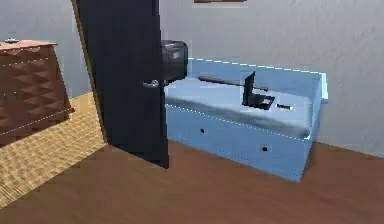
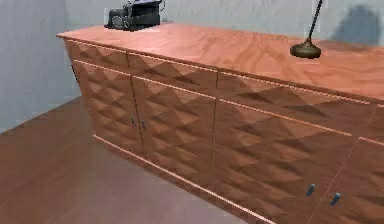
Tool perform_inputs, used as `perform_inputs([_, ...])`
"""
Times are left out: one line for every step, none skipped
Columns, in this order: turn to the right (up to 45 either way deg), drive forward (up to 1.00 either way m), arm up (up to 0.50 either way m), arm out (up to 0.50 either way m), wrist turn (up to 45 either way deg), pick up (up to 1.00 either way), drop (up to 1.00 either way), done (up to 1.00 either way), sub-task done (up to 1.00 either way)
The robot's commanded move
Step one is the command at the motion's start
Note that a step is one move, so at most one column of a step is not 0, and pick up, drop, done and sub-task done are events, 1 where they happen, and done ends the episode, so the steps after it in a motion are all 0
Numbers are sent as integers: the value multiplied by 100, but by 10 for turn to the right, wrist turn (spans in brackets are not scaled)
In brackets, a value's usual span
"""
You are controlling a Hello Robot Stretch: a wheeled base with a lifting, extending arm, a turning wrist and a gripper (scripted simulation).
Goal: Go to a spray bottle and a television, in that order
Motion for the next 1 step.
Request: perform_inputs([-450, 0, 0, 0, 0, 0, 0, 0, 0])
